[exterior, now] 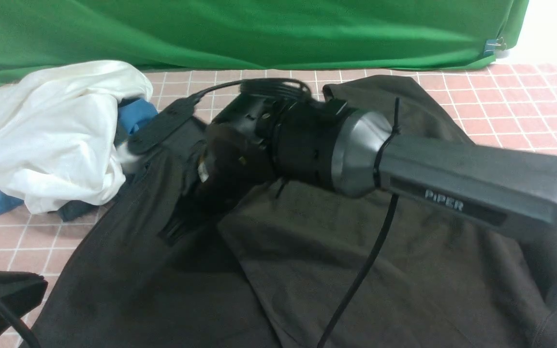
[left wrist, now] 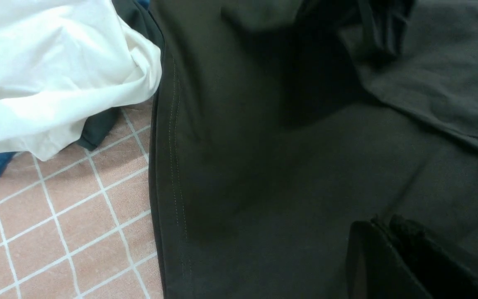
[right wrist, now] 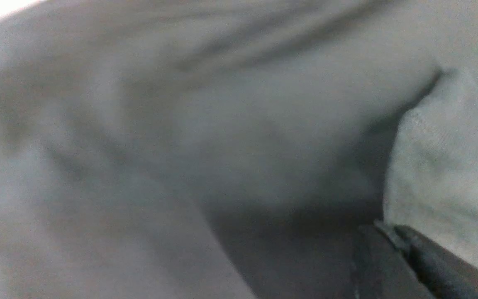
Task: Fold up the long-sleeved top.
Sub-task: Use the left arm to clamp the cuff closest to it
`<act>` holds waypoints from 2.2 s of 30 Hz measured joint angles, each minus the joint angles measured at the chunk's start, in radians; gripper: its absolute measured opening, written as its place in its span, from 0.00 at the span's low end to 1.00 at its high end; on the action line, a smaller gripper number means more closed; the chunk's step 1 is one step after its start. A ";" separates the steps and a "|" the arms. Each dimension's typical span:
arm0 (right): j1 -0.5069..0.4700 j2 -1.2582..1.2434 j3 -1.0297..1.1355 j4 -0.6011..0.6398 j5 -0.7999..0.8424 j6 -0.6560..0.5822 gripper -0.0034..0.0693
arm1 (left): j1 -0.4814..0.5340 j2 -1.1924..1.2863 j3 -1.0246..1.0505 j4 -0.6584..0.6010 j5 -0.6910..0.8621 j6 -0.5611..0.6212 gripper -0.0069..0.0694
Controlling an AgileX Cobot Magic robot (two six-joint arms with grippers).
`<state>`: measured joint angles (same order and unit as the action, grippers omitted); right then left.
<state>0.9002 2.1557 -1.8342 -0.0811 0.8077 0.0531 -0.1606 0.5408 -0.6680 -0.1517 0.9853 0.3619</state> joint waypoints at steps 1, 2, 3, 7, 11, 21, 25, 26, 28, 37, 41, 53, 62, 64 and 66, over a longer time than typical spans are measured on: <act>0.001 -0.001 0.000 0.000 0.000 0.000 0.10 | 0.000 0.000 0.000 0.000 0.000 0.000 0.17; 0.005 -0.001 0.000 0.006 0.000 0.000 0.10 | 0.000 0.000 0.000 0.001 0.000 0.000 0.17; 0.005 -0.001 0.000 0.008 0.005 -0.002 0.10 | 0.000 0.000 0.000 0.001 -0.001 0.000 0.17; 0.002 -0.009 0.000 0.065 0.054 -0.033 0.10 | 0.000 0.000 0.000 0.002 -0.002 0.000 0.17; 0.021 -0.026 0.000 0.158 0.082 -0.085 0.10 | 0.000 0.000 0.000 0.005 -0.003 0.000 0.17; 0.069 -0.044 0.014 0.207 0.106 -0.140 0.18 | 0.000 0.000 0.000 0.012 -0.015 0.003 0.17; 0.069 -0.044 0.014 0.207 0.223 -0.119 0.41 | 0.000 0.000 0.000 0.016 -0.015 -0.022 0.17; 0.069 -0.044 0.014 0.207 0.230 -0.119 0.41 | 0.000 0.001 0.000 0.016 -0.015 -0.023 0.17; 0.069 -0.055 0.015 0.193 0.292 -0.124 0.58 | 0.000 0.012 0.000 0.016 -0.013 -0.029 0.17; 0.059 -0.266 0.185 -0.012 0.394 -0.036 0.49 | 0.000 0.318 -0.025 -0.049 -0.090 -0.024 0.17; 0.039 -0.432 0.393 -0.029 0.334 0.016 0.38 | 0.000 0.558 -0.105 -0.082 -0.121 0.049 0.17; 0.037 -0.799 0.806 0.001 0.061 0.125 0.37 | 0.000 1.046 -0.285 -0.305 -0.373 0.532 0.34; 0.037 -0.804 0.843 0.004 0.040 0.142 0.38 | 0.000 1.256 -0.309 -0.262 -0.516 0.712 0.72; 0.037 -0.804 0.843 0.006 0.036 0.142 0.38 | 0.000 1.265 -0.313 -0.254 -0.523 0.714 0.72; 0.037 -0.804 0.843 0.007 0.026 0.142 0.38 | 0.000 1.271 -0.314 -0.254 -0.525 0.715 0.71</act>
<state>0.9370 1.3519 -0.9912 -0.0739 0.8338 0.1951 -0.1610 1.8121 -0.9818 -0.4060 0.4608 1.0768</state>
